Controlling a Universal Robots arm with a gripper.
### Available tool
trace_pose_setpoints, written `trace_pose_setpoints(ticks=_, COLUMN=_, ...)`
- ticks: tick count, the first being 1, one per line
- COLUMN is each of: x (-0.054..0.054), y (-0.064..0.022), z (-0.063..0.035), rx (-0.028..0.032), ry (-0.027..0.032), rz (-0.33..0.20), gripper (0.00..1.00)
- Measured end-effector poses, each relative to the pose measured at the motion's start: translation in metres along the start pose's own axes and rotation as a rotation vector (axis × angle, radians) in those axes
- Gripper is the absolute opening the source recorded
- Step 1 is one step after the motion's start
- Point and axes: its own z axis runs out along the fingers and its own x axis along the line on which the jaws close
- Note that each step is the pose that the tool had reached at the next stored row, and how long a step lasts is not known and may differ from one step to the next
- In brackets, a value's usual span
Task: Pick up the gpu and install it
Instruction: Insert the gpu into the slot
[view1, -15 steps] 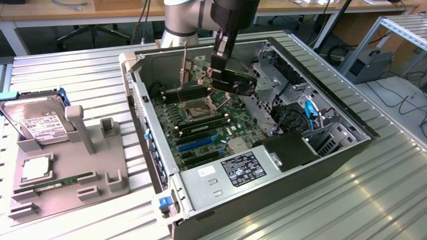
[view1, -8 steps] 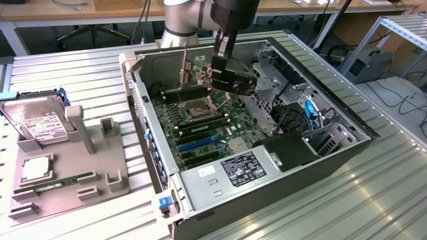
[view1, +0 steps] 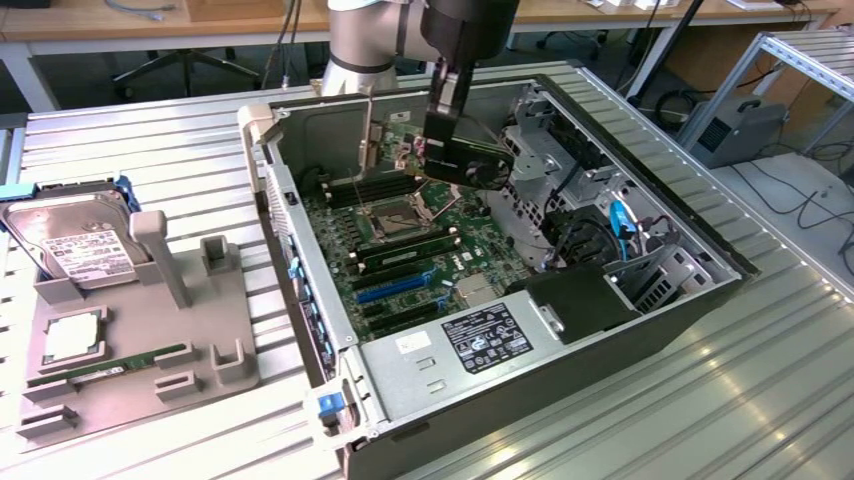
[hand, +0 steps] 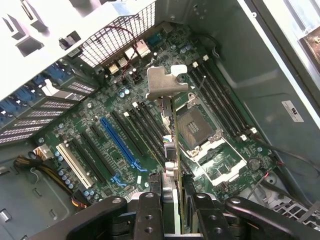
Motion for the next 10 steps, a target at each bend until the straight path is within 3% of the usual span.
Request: trace_pose_setpoints(ticks=10, x=0.0000, y=0.0000, z=0.0002, rx=-0.0009, ry=0.0008, rz=-0.032, gripper=0.28)
